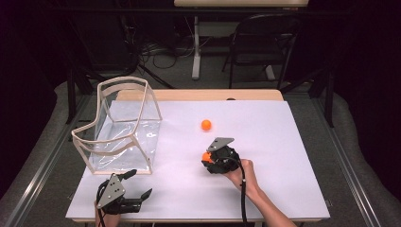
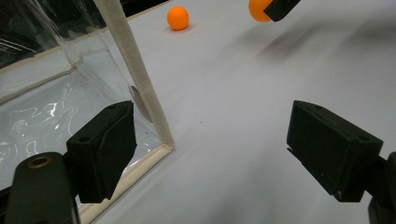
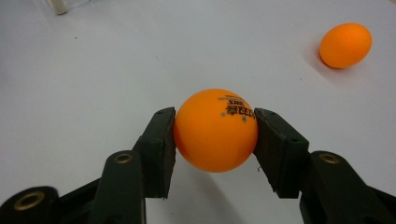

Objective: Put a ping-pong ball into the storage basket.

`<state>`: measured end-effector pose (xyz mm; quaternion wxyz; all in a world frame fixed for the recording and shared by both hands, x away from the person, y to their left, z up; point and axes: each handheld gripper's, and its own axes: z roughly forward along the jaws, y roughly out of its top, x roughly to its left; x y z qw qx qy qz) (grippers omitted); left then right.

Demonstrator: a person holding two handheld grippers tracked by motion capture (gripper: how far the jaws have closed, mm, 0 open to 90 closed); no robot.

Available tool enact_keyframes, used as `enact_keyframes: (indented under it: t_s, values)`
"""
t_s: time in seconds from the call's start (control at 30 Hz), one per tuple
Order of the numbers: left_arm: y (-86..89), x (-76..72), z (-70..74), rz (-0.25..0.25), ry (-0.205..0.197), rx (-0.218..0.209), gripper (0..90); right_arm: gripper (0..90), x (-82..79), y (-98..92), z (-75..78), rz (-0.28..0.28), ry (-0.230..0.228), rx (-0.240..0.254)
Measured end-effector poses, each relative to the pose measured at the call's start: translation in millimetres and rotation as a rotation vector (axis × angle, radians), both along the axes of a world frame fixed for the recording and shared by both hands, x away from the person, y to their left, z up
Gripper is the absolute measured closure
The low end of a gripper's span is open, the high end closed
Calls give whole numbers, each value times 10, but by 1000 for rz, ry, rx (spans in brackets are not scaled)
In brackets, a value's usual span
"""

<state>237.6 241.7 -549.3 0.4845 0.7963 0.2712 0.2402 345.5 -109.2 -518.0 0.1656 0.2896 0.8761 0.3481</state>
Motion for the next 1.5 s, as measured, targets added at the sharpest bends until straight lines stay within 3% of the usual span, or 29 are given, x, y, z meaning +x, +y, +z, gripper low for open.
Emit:
enact_keyframes:
  t_s: [0.87,1.5]
  values:
    - [-9,-1,1,-1,-1,1,160,501,60,233,42,31,2,18]
    - [-32,22,-15,-13,9,-10,161,502,169,390,211,57,-3,30]
